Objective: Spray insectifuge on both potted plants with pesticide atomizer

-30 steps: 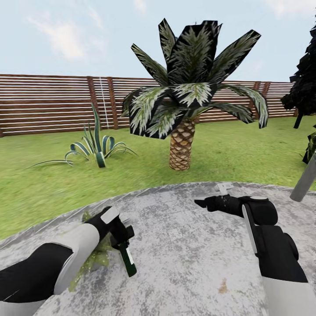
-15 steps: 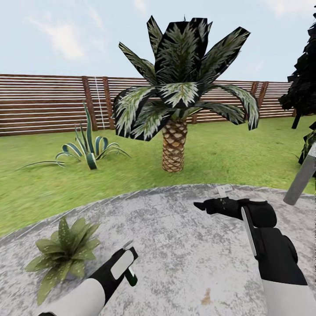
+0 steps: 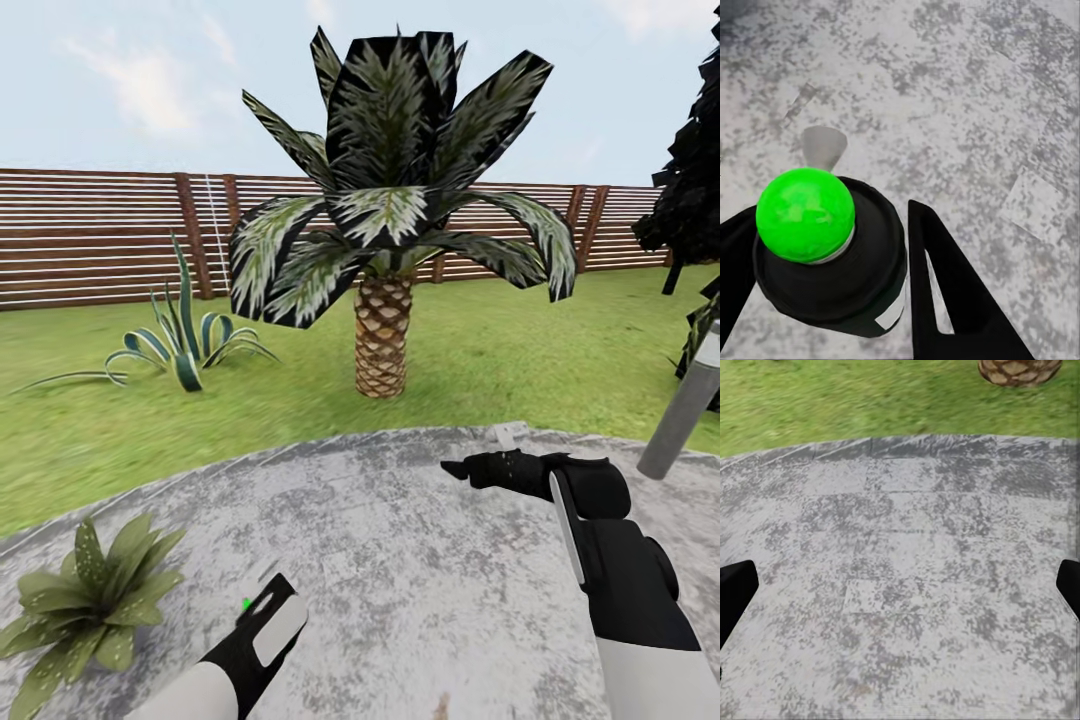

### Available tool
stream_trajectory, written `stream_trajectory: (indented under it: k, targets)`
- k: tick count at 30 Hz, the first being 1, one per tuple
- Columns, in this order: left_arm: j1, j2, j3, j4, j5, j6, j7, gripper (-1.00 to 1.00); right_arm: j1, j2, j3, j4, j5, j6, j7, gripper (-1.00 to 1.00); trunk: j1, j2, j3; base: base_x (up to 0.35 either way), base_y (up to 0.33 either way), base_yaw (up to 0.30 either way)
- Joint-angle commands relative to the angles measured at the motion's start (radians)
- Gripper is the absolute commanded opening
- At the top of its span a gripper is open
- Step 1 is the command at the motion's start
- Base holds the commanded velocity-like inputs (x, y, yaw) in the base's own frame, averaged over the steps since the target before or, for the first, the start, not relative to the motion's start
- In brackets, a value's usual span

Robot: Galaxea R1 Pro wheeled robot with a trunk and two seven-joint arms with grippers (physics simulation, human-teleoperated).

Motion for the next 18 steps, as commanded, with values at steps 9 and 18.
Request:
stream_trajectory:
  k: [9,18]
  targets:
    - [0.002,0.021,0.075,0.004,0.001,-0.039,0.026,-1.0,0.004,-0.007,0.074,-0.008,0.01,0.003,0.012,1.0,0.0,0.0,0.001,0.077,-0.017,0.115]
    - [0.009,0.046,0.082,0.014,0.004,-0.038,0.013,-1.0,0.005,-0.01,0.084,-0.015,0.009,0.003,0.012,1.0,0.0,0.0,0.004,0.139,0.0,0.232]
